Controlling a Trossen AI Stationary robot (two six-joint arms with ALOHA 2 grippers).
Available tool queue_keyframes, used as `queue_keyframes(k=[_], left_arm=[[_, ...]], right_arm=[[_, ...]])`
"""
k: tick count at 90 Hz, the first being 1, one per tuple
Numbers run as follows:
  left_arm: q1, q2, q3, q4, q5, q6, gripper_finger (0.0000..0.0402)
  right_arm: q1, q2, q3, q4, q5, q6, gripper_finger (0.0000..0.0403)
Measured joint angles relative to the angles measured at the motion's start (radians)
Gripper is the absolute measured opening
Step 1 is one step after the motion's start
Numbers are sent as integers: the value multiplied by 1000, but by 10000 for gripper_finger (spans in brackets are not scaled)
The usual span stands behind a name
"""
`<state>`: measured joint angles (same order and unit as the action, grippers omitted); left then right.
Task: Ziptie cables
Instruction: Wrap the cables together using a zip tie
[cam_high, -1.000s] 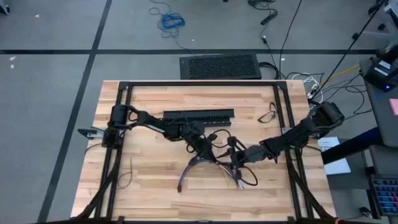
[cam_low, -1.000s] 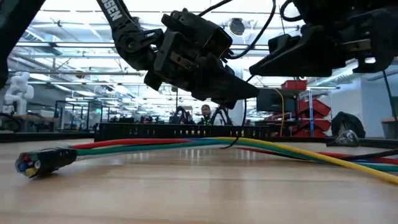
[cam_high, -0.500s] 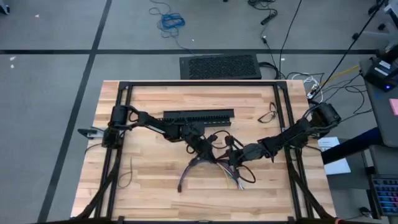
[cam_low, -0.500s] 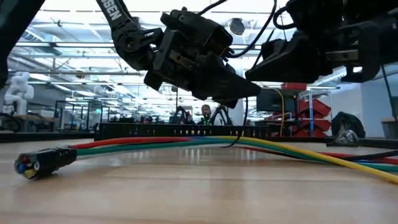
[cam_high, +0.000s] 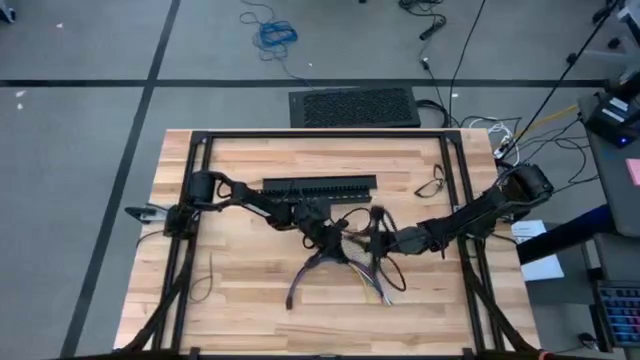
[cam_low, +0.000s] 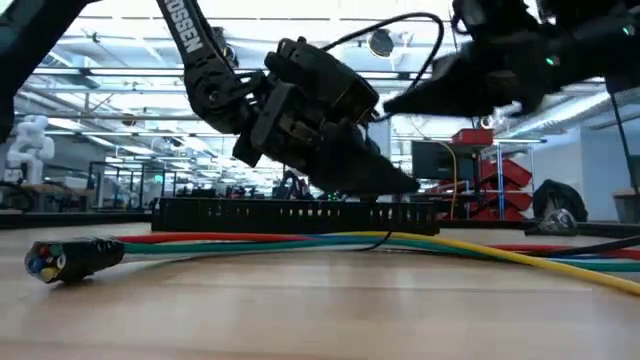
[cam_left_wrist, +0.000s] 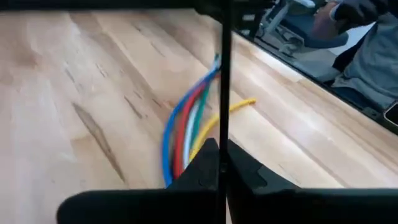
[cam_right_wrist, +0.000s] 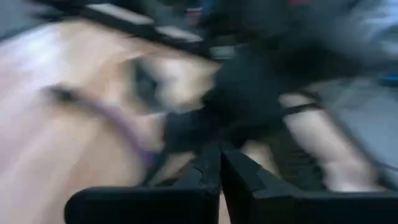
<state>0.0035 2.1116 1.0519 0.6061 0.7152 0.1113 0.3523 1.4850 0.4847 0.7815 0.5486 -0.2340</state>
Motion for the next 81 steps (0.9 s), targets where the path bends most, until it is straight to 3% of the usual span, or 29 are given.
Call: queue_keyframes(k=[15,27,34,40,48,65,81], left_arm=[[1,-5,0,24,7,1,7],[1,-6,1,36,8,-1,7],[1,-6,0,60,19,-2,7],[1,-6,0,89,42,-2,7],[1,-6,0,109,45,-3,7],[2,-6,0,121,48,-3,7],[2,-7,0,120,48,-5,7]], right_arm=[[34,-102,0,-96,55,-58,1],[63,-187,0,-360,142,28,0],[77,-216,0,-526,107,160,6],[82,-206,-2,-592,0,257,22],[97,-155,-2,-525,-106,284,57],[105,-30,-2,-274,-130,160,143],[63,32,-2,-166,-200,98,150]])
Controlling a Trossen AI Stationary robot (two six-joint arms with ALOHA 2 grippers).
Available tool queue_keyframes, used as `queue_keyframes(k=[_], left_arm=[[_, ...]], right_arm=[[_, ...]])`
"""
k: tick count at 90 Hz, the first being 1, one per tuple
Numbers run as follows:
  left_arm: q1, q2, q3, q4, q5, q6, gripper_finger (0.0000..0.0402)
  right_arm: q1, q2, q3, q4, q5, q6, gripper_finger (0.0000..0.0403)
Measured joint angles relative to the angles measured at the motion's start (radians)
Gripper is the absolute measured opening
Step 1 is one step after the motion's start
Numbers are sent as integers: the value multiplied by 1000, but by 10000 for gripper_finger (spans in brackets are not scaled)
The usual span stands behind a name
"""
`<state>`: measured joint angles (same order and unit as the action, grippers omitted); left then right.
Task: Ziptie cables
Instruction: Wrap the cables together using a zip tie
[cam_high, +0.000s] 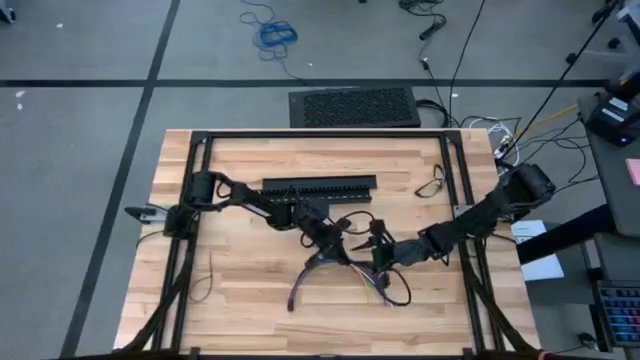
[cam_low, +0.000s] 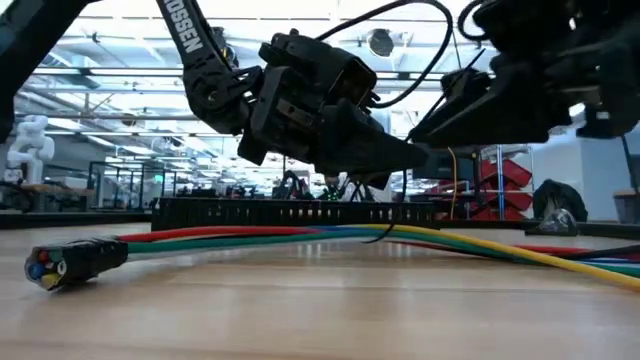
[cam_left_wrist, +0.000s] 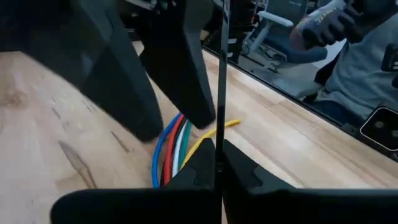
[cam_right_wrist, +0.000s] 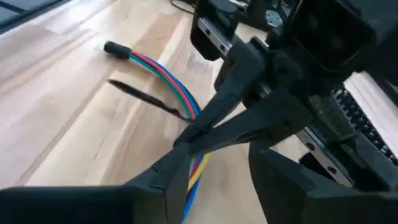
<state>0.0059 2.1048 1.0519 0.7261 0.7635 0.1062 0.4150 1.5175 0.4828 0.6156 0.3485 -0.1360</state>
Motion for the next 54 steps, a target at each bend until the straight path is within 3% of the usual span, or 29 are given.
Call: queue_keyframes(k=[33,54], left_arm=[[0,0,0,-1,0,-22,7],[0,-1,0,-1,0,-23,7]], right_arm=[[-17,-1,0,29,-68,-58,85],[-36,-2,0,63,-118,-71,71]])
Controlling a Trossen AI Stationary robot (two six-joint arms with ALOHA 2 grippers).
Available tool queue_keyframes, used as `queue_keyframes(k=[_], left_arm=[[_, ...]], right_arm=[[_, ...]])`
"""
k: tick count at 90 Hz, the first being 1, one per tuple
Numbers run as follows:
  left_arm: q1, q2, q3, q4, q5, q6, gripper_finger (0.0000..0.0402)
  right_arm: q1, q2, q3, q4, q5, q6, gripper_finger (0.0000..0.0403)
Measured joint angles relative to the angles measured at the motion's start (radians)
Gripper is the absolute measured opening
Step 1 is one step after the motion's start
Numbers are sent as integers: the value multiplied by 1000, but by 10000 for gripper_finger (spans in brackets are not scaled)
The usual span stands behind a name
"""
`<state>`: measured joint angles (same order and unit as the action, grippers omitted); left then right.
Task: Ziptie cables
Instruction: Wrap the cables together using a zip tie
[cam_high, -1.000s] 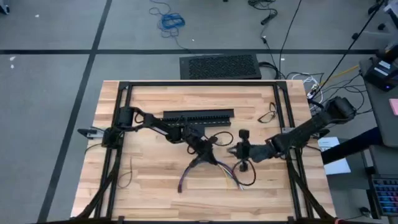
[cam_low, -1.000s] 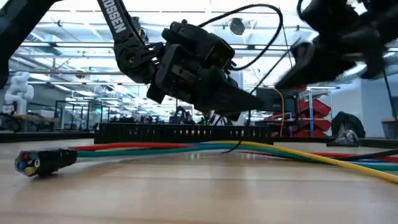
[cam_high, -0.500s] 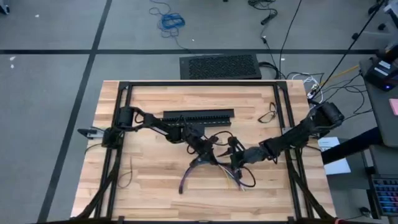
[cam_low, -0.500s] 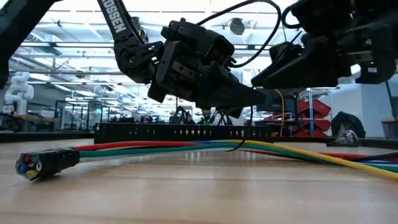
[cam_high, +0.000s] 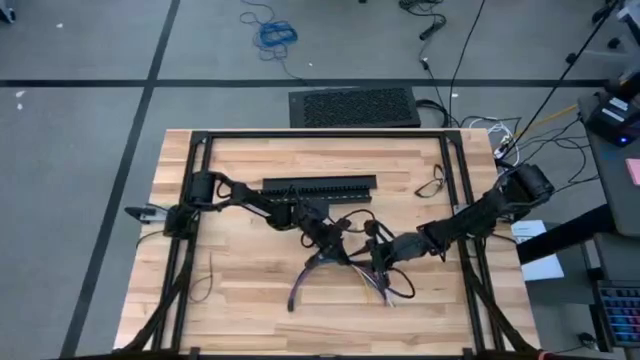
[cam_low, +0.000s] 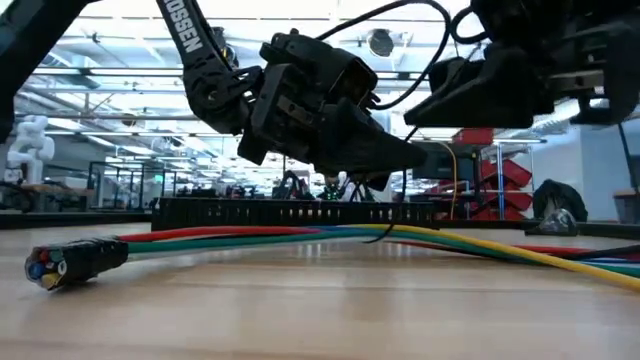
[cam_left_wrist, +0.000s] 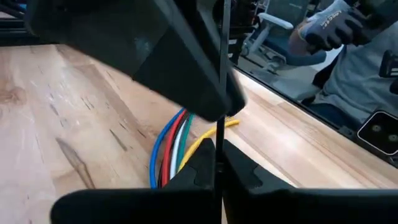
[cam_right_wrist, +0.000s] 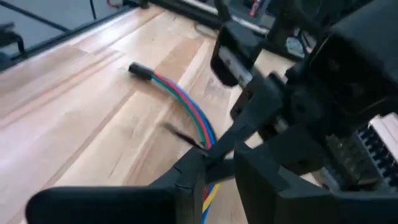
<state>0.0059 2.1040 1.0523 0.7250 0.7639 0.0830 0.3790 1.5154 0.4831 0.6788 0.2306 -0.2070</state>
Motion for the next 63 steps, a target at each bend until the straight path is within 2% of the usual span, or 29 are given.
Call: queue_keyframes(k=[10,22,30,47,63], left_arm=[[0,0,0,0,0,0,7],[0,0,0,0,0,-38,7],[1,0,0,-1,-4,-99,10],[6,-2,1,-2,-7,-181,65],[17,-11,1,-63,-3,-189,107]], right_arm=[[-6,0,0,0,-16,0,66],[-19,0,0,-7,-29,14,11],[-19,0,0,-13,-28,13,2],[-19,0,0,-11,-17,12,1],[-18,0,0,-27,-11,17,1]])
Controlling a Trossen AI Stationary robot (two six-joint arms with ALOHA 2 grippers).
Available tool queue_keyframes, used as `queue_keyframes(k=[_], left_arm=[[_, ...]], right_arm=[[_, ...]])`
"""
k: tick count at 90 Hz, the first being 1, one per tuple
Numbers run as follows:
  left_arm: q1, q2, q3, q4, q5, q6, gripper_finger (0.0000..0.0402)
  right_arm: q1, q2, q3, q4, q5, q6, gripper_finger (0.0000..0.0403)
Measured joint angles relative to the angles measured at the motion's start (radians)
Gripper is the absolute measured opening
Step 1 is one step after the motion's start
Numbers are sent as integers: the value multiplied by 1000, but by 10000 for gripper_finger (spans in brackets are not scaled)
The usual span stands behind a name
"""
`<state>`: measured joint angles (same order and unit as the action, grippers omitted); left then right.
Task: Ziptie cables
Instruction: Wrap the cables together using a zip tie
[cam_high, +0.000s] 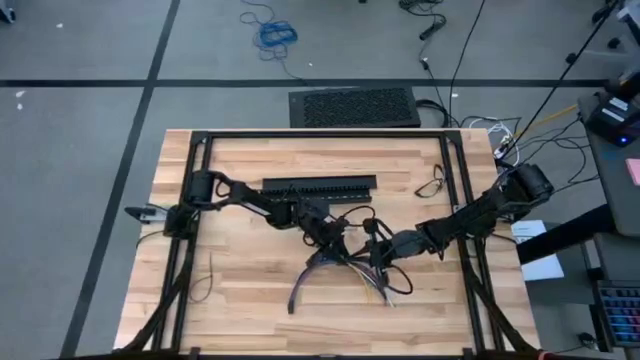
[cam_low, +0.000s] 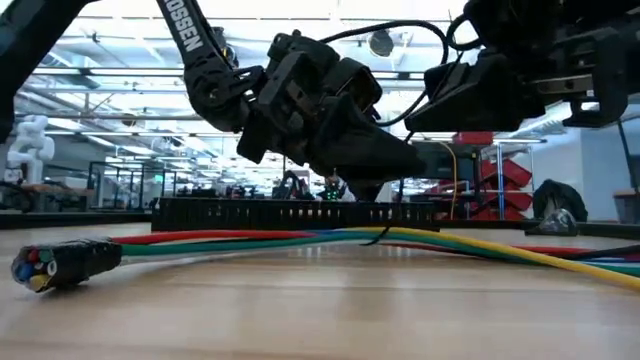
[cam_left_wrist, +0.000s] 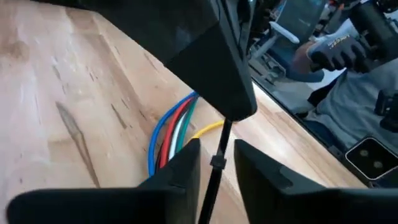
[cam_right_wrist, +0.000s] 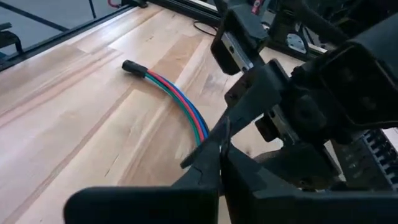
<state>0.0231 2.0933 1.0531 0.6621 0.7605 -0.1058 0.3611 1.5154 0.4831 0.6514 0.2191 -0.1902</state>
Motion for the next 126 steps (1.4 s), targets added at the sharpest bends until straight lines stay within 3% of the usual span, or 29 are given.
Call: queue_keyframes(k=[21,69,92,126], left_arm=[[46,-31,-3,-49,23,-99,116],[15,-54,-4,-108,-49,57,118],[16,-54,-4,-104,-65,62,116],[15,-53,-4,-105,-64,66,11]], right_arm=[[7,0,0,-45,48,21,0],[7,0,0,-46,49,18,0],[7,0,0,-34,49,14,0],[7,0,0,-30,58,2,0]])
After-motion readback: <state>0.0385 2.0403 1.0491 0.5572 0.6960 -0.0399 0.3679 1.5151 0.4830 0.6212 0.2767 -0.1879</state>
